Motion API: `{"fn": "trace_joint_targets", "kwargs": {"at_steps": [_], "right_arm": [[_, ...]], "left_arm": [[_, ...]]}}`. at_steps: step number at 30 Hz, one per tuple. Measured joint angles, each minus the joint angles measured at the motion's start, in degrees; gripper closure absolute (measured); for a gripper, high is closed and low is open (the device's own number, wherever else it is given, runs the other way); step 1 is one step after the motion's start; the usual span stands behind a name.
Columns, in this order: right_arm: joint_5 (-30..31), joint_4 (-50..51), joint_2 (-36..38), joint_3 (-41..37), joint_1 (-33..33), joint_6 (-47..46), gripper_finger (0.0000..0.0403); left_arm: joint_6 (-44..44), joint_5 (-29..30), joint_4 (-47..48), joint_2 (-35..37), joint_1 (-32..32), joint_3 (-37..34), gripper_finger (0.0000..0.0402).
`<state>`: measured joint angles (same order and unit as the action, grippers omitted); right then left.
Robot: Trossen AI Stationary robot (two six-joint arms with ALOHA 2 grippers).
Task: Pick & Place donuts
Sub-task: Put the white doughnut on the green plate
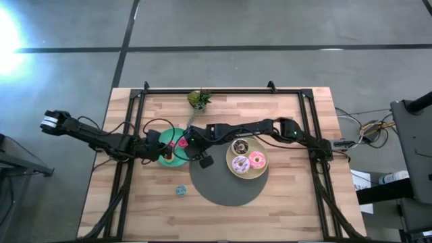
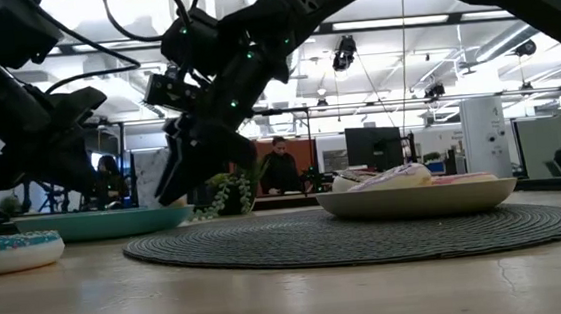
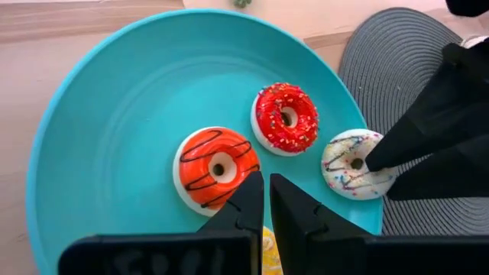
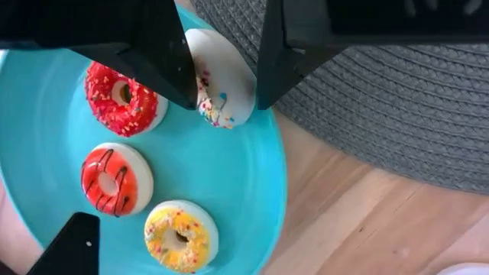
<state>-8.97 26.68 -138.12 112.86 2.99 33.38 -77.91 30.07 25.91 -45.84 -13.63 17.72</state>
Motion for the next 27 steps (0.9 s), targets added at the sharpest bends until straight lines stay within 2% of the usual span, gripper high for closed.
{"fn": "trace_joint_targets", "kwargs": {"at_steps": [19, 23, 27], "right_arm": [[3.36, 1.55, -0.14, 2.07, 0.17, -3.07, 0.0386], [3.03, -0.32, -0.15, 3.85, 0.17, -4.95, 0.0392], [1.08, -3.3, -0.38, 3.89, 0.16, -6.51, 0.0393]], "left_arm": [[-0.5, 0.54, 0.34, 0.02, -0.02, 0.02, 0.0401], [0.01, 1.59, 1.23, 0.08, -0.07, 1.15, 0.0401], [1.73, 4.06, 6.71, 1.14, -0.15, 4.7, 0.0401]]}}
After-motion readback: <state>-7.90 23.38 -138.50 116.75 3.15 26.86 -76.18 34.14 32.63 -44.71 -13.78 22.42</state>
